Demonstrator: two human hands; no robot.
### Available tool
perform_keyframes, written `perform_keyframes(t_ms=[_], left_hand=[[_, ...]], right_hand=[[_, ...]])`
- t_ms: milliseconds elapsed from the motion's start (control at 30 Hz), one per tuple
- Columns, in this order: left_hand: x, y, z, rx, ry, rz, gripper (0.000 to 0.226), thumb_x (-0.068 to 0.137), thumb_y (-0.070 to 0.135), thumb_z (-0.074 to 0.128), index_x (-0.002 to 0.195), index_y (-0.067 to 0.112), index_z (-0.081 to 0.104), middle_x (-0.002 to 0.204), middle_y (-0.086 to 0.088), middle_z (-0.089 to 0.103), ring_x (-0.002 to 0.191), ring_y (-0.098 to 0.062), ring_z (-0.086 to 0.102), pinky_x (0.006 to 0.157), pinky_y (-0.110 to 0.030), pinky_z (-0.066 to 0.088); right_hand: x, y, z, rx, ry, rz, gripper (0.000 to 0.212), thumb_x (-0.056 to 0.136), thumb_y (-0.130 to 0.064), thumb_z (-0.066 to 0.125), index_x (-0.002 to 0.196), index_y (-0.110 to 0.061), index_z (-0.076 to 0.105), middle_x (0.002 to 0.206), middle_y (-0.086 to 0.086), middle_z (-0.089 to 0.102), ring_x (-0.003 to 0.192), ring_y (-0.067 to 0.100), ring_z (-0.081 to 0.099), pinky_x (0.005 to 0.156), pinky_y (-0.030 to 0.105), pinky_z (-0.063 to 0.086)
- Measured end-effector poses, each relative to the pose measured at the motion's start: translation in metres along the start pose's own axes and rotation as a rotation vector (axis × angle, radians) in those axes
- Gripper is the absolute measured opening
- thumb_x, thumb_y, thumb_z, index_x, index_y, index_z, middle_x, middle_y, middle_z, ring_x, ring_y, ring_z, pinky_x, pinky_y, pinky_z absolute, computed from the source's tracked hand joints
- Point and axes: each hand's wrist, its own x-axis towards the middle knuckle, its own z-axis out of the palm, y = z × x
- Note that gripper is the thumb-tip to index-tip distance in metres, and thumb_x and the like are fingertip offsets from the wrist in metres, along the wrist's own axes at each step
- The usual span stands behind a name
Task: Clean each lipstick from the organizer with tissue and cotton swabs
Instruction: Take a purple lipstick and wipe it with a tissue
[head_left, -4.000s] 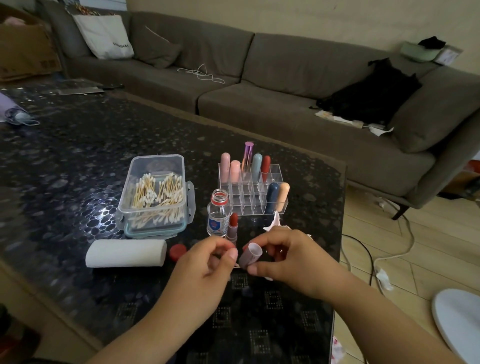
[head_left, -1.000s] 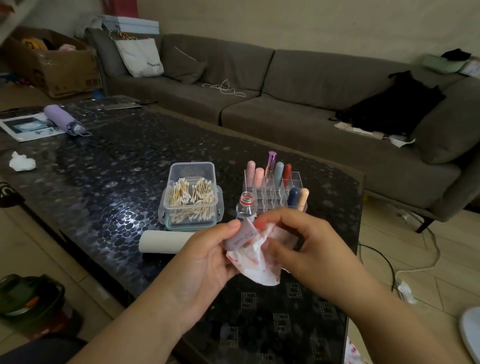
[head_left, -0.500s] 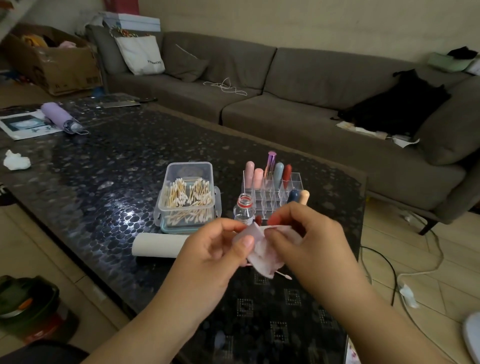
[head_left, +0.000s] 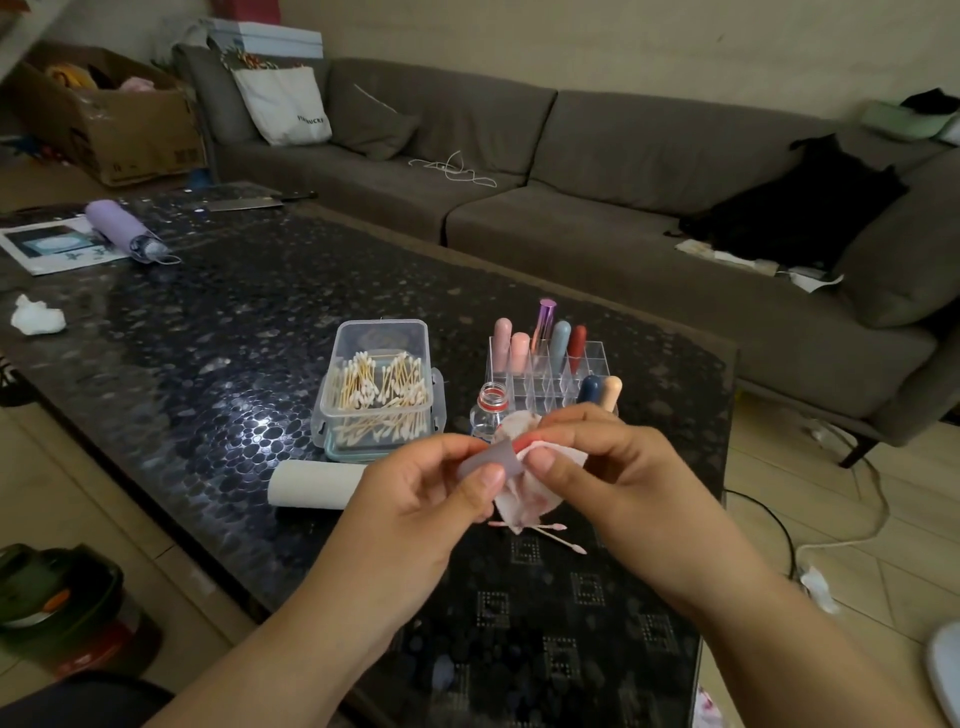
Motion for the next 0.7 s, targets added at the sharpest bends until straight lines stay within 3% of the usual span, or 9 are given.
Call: perform_keyframes(t_ms=[200, 267, 367, 467, 567, 700], left_hand=[[0.0, -0.003, -0.004, 0.03, -0.128, 0.039, 0.021, 0.083, 0.027, 0.061, 0.095, 0.01, 0.066, 0.072, 0.002, 0.069, 0.066, -0.007, 0.062, 0.066, -0.017, 0.051], [0.0, -0.002, -0.006, 0.034, -0.156, 0.06, 0.02, 0.081, 0.024, 0.061, 0.096, 0.01, 0.065, 0.072, 0.004, 0.069, 0.066, -0.006, 0.062, 0.066, -0.016, 0.05], [0.0, -0.002, -0.008, 0.064, -0.193, 0.094, 0.014, 0.083, 0.02, 0.067, 0.095, 0.013, 0.066, 0.076, 0.006, 0.07, 0.069, -0.005, 0.063, 0.068, -0.014, 0.049], [-0.001, -0.004, -0.01, 0.106, -0.214, 0.134, 0.017, 0.076, 0.016, 0.065, 0.094, 0.015, 0.068, 0.082, 0.005, 0.072, 0.076, -0.004, 0.066, 0.07, -0.014, 0.049], [-0.001, -0.006, -0.013, 0.128, -0.232, 0.136, 0.014, 0.078, 0.018, 0.069, 0.091, 0.021, 0.07, 0.089, 0.004, 0.072, 0.082, -0.005, 0.067, 0.072, -0.014, 0.05], [-0.001, -0.007, -0.016, 0.207, -0.285, 0.166, 0.017, 0.076, 0.029, 0.073, 0.092, 0.033, 0.067, 0.088, 0.01, 0.071, 0.083, 0.0, 0.065, 0.072, -0.011, 0.048]], right_hand=[[-0.001, -0.001, -0.004, -0.009, -0.126, 0.058, 0.021, 0.085, -0.024, 0.058, 0.097, -0.016, 0.074, 0.094, -0.002, 0.073, 0.089, 0.012, 0.068, 0.083, 0.025, 0.054], [-0.002, -0.001, -0.002, 0.069, -0.06, 0.086, 0.015, 0.078, -0.021, 0.066, 0.09, -0.015, 0.072, 0.087, 0.001, 0.074, 0.082, 0.015, 0.07, 0.075, 0.025, 0.055], [-0.002, 0.001, -0.002, 0.173, 0.001, 0.185, 0.03, 0.061, -0.027, 0.073, 0.087, -0.014, 0.062, 0.086, 0.012, 0.073, 0.077, 0.026, 0.07, 0.072, 0.034, 0.057], [-0.002, -0.002, -0.004, 0.197, -0.092, 0.297, 0.029, 0.064, -0.026, 0.071, 0.089, -0.012, 0.066, 0.083, 0.011, 0.073, 0.071, 0.021, 0.069, 0.065, 0.028, 0.057], [-0.003, -0.002, -0.005, 0.206, -0.162, 0.339, 0.015, 0.077, -0.013, 0.069, 0.089, -0.004, 0.068, 0.08, 0.01, 0.074, 0.069, 0.017, 0.07, 0.062, 0.023, 0.057], [-0.004, 0.002, -0.001, 0.215, -0.145, 0.321, 0.008, 0.081, 0.0, 0.068, 0.088, 0.004, 0.067, 0.073, 0.009, 0.071, 0.063, 0.014, 0.067, 0.057, 0.022, 0.055]])
